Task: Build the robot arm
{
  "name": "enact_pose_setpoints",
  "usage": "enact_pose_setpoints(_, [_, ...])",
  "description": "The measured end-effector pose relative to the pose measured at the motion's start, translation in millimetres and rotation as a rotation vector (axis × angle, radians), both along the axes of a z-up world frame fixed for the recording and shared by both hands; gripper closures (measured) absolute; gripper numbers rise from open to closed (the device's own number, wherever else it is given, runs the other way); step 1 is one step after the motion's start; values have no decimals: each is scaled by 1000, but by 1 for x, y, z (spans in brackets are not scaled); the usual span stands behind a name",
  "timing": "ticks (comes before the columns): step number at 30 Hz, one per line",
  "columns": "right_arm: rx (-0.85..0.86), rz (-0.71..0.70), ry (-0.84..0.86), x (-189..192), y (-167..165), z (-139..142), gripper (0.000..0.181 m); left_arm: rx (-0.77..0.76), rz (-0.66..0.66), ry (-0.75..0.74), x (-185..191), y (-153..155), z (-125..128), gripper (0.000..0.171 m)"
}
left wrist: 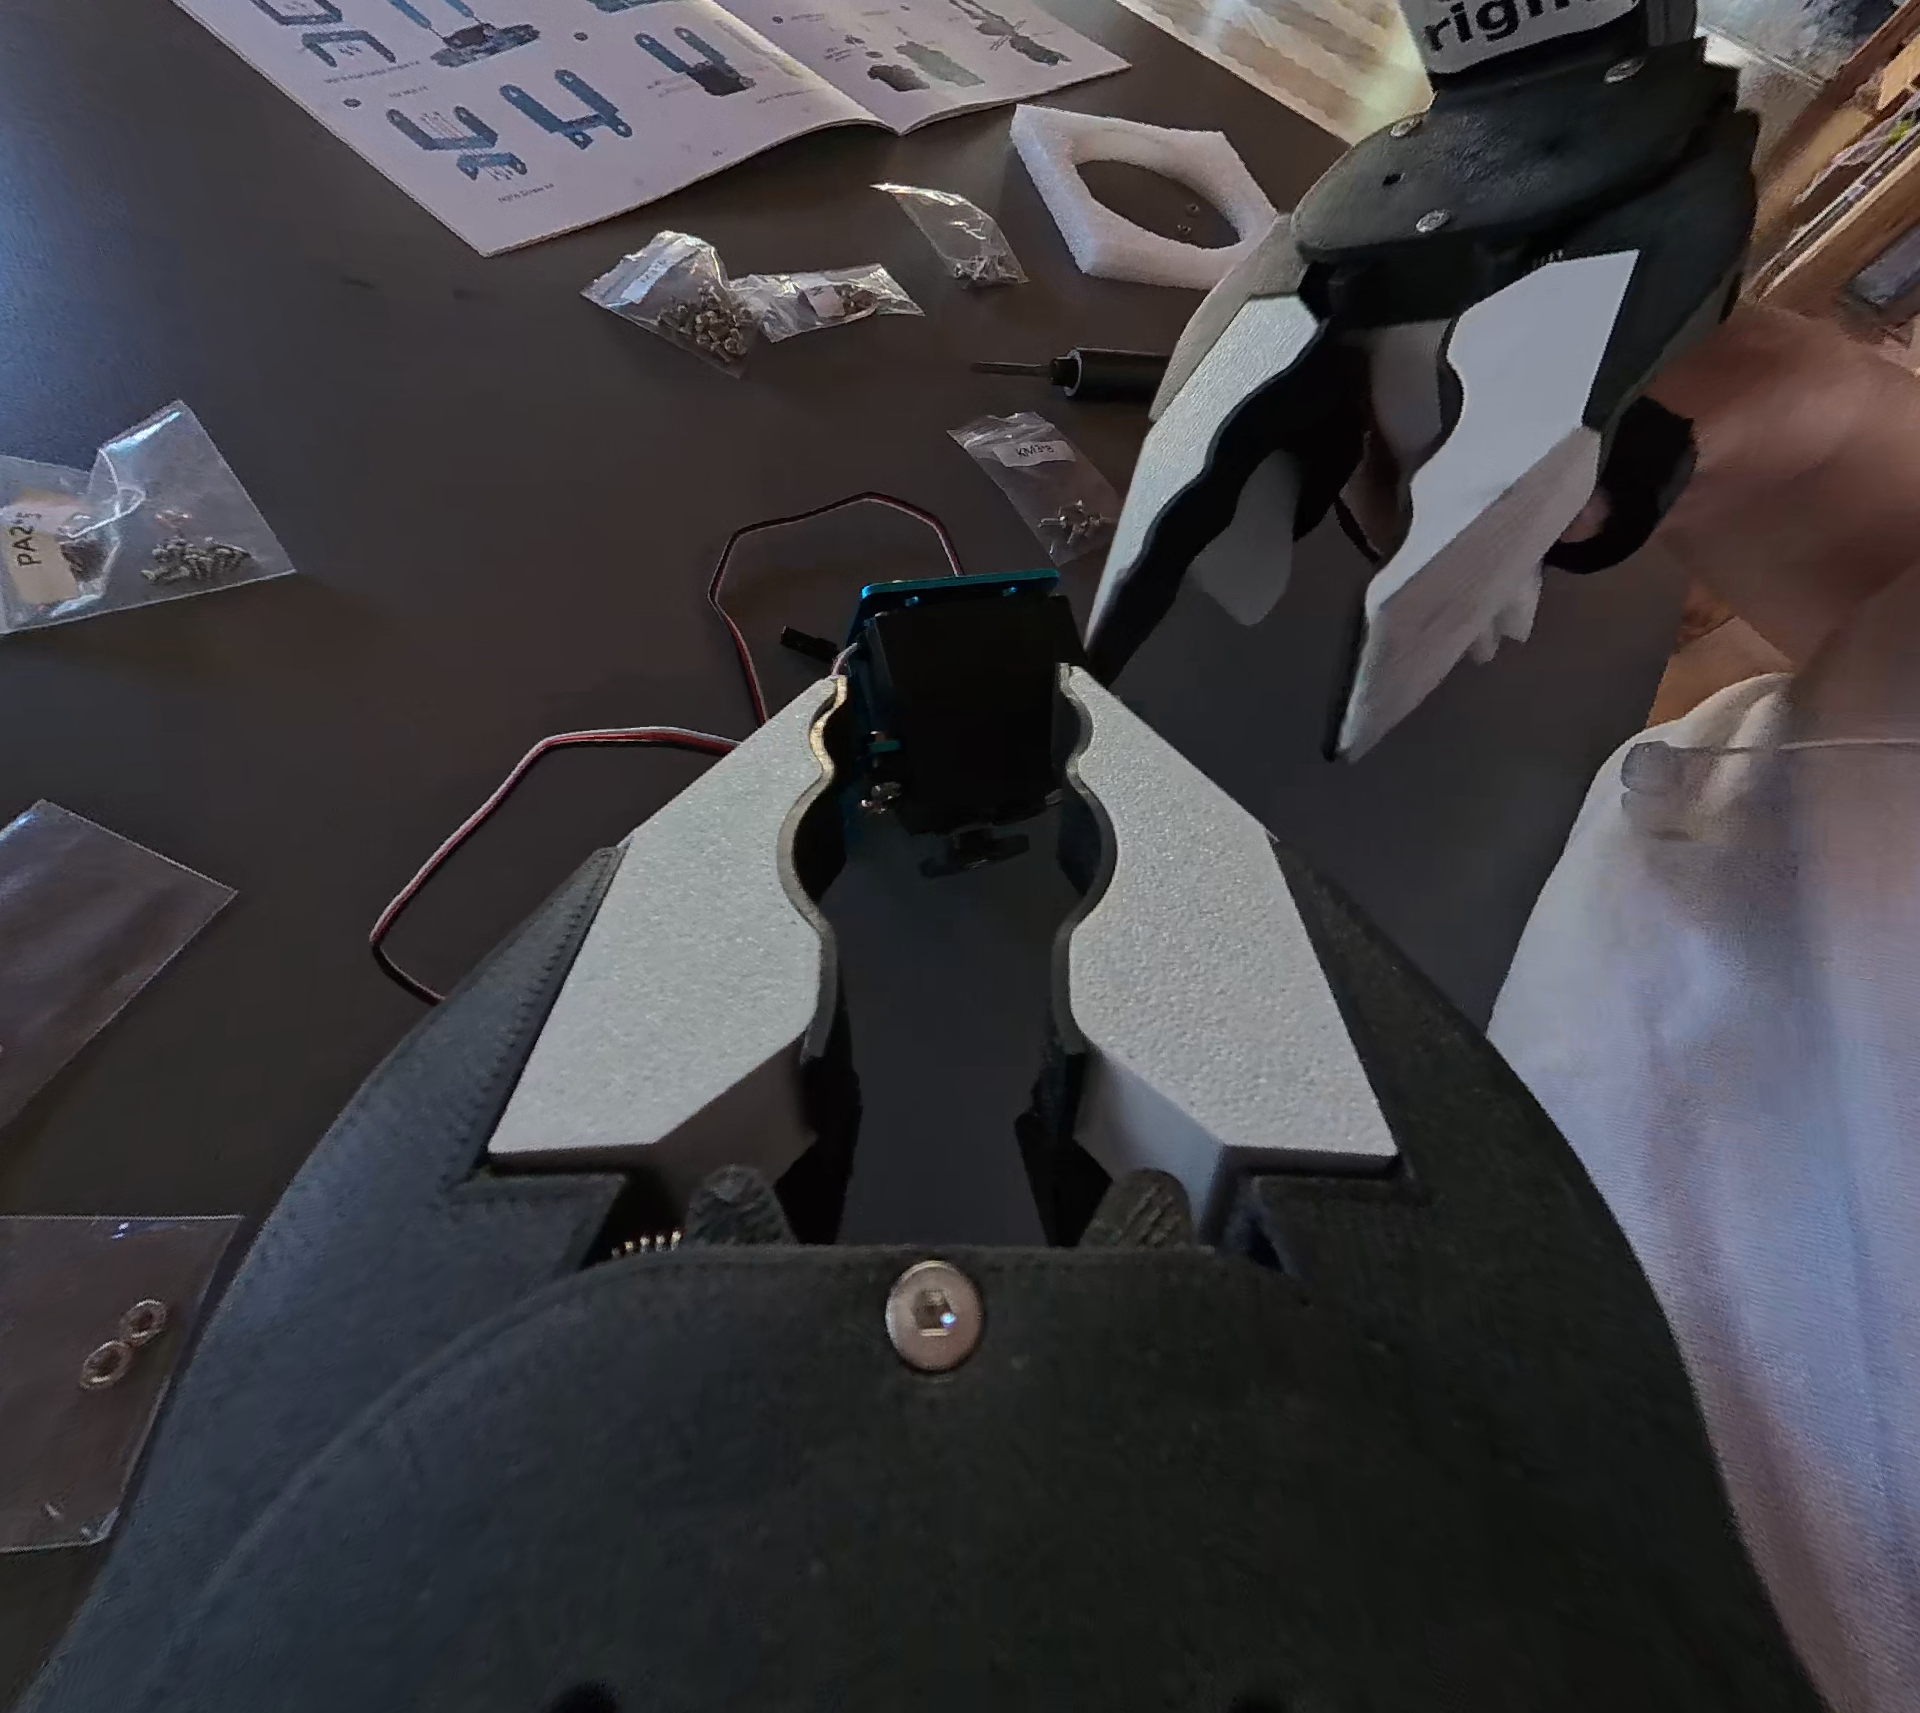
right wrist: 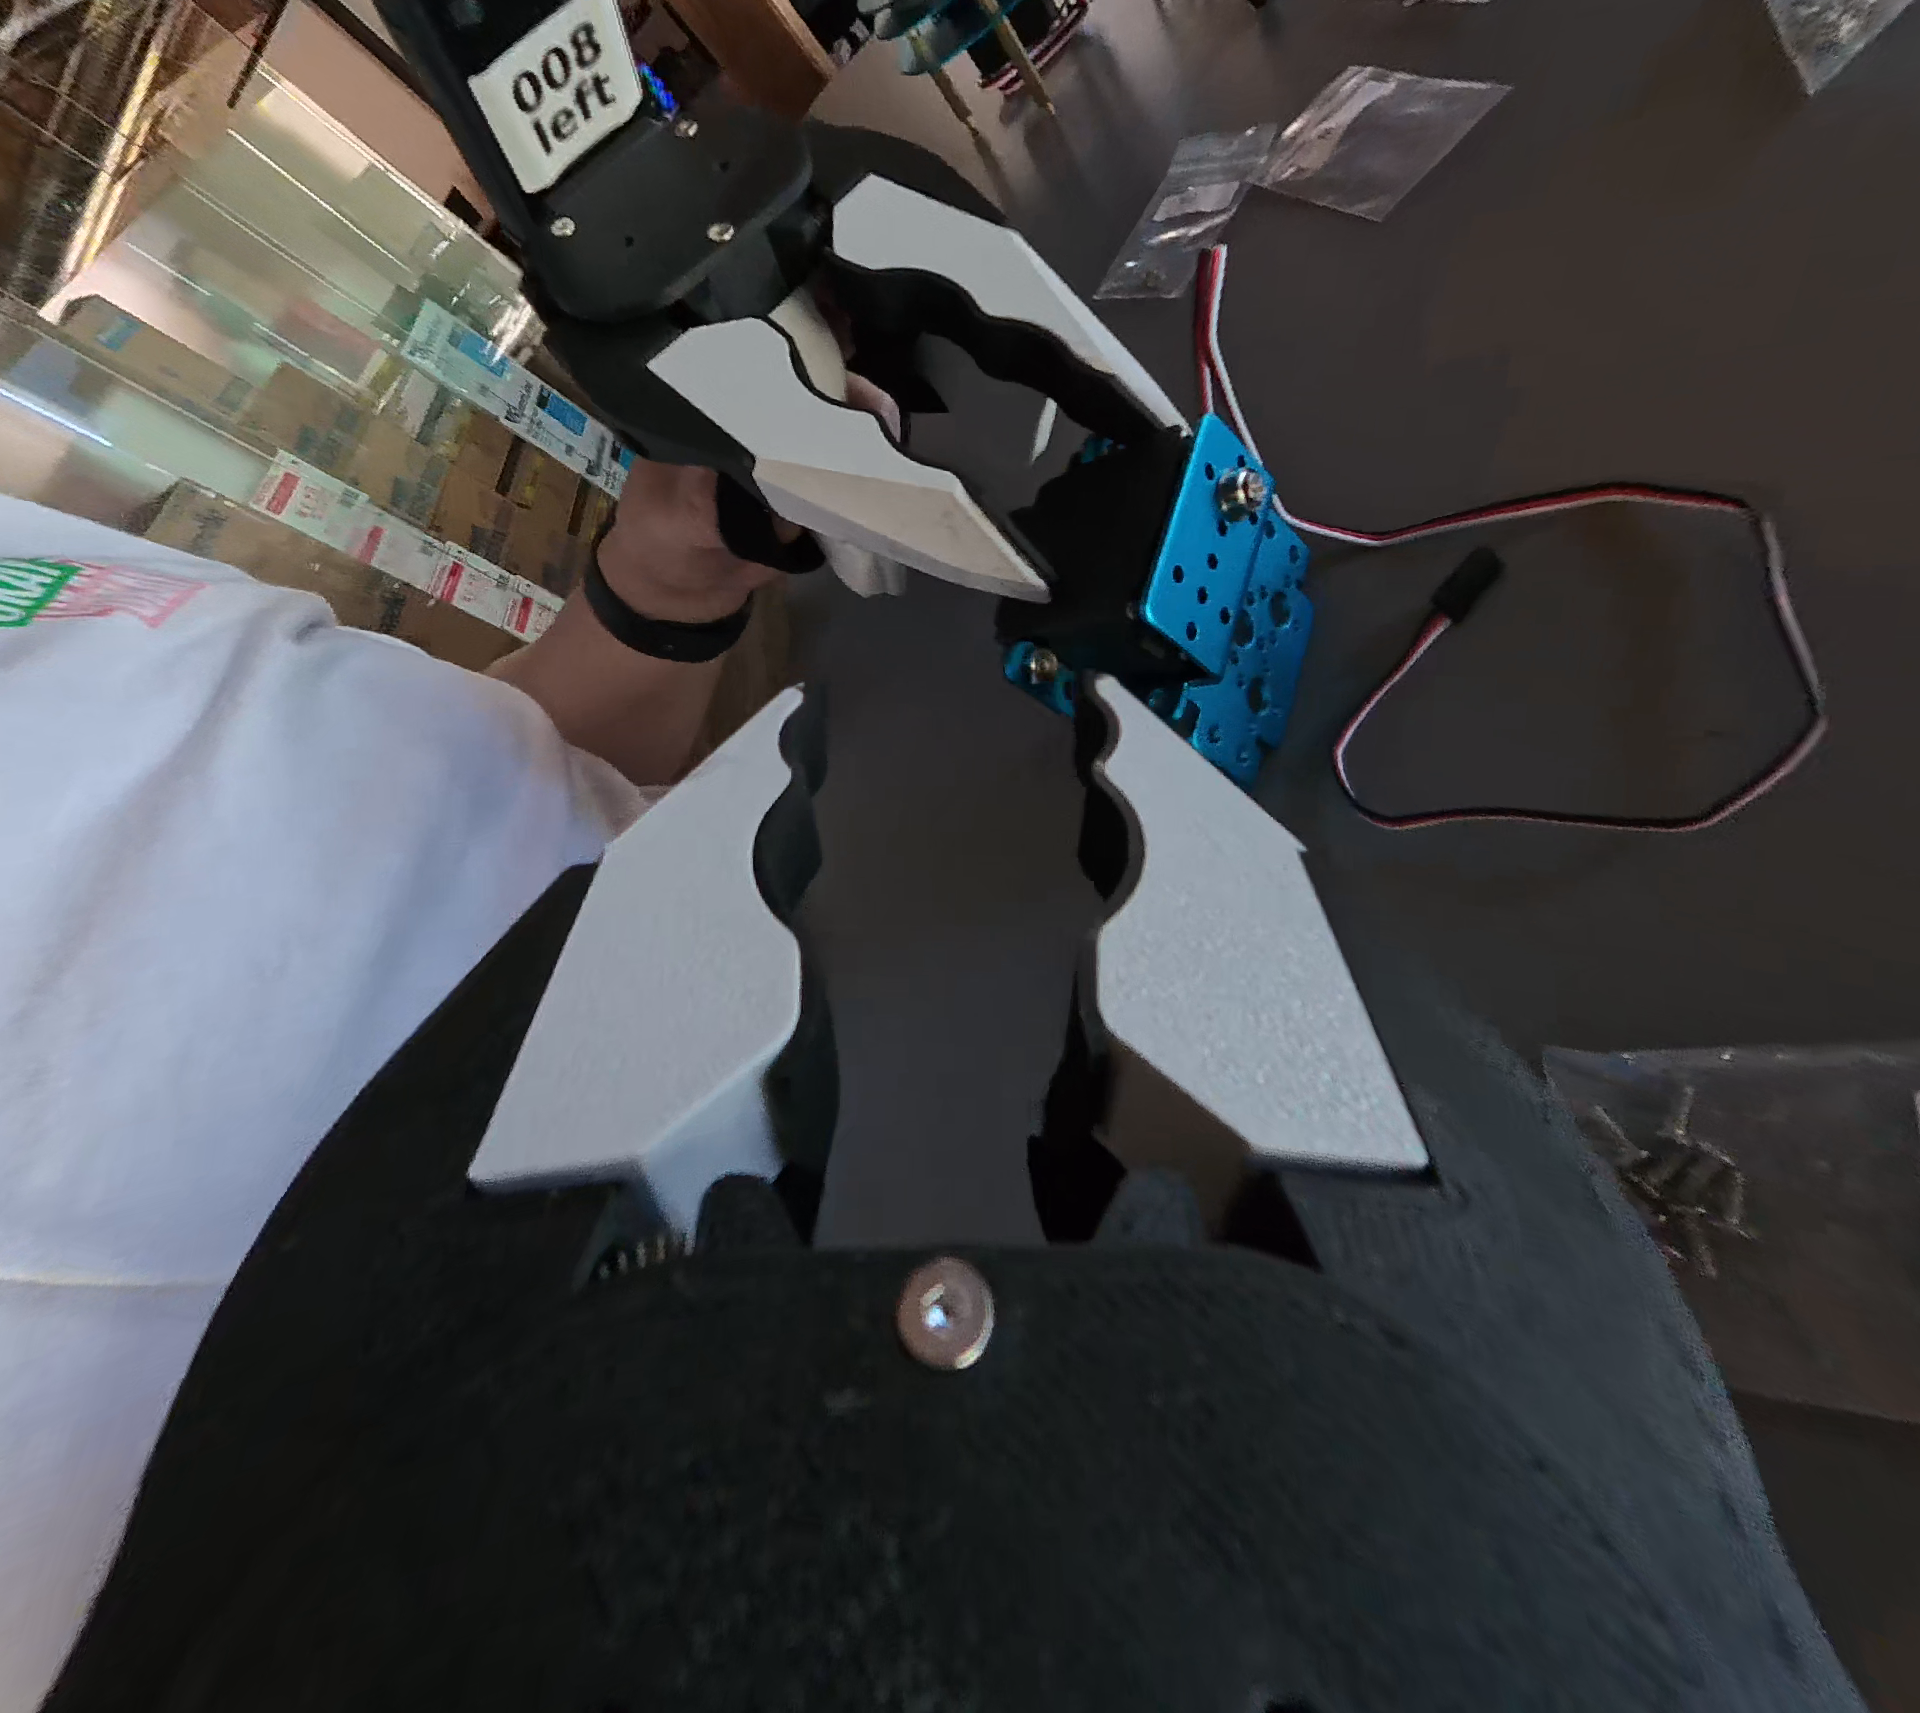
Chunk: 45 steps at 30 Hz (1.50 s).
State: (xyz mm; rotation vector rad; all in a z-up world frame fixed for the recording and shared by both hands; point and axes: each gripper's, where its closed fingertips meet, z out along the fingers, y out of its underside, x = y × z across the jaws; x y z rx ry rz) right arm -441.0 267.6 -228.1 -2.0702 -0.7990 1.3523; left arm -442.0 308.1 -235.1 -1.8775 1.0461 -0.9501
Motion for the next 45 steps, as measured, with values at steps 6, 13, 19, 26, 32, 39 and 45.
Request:
enact_pose_setpoints(6, [-22,10,12,-2,-4,2,135,1,3,-1,0,0,0,134])
enact_pose_setpoints(13, [-11,-12,2,5,2,4,143,0,1,-2,1,0,0,134])
enact_pose_setpoints(19, [-52,4,27,-1,-2,-2,138,1,1,-2,1,0,0,134])
enact_pose_setpoints(26, [-45,12,54,3,-3,13,150,-2,0,-5,1,-1,0,134])
enact_pose_setpoints(32, [80,-43,-6,13,9,10,146,-15,-8,-22,1,-1,-1,134])
enact_pose_setpoints(39, [182,-75,-21,12,10,7,143,-33,-4,-24,-6,1,2,131])
enact_pose_setpoints(45, [416,-152,-119,14,15,2,127,-44,-22,-118,-33,11,22,126])
